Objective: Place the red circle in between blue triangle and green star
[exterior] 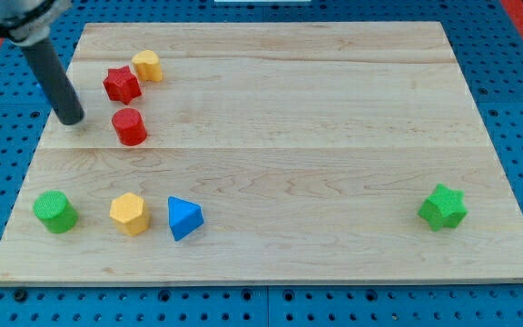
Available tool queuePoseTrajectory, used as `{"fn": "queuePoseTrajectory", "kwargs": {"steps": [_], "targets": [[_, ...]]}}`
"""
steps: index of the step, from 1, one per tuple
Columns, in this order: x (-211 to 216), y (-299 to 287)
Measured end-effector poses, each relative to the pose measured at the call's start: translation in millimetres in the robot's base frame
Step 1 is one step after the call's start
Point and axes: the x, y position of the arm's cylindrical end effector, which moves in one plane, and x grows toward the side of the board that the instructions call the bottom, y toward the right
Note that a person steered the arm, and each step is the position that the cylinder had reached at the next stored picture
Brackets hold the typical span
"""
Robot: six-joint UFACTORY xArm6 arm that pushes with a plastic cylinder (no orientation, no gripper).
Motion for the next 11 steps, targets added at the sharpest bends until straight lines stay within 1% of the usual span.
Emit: {"fn": "queuePoseTrajectory", "kwargs": {"steps": [1, 2, 3, 4, 5, 6, 8, 9, 10, 11], "targets": [[-7, 94], [3, 136], [14, 117], [41, 128], [53, 193], [52, 215], [92, 220], [100, 222], [99, 222], [49, 200]]}}
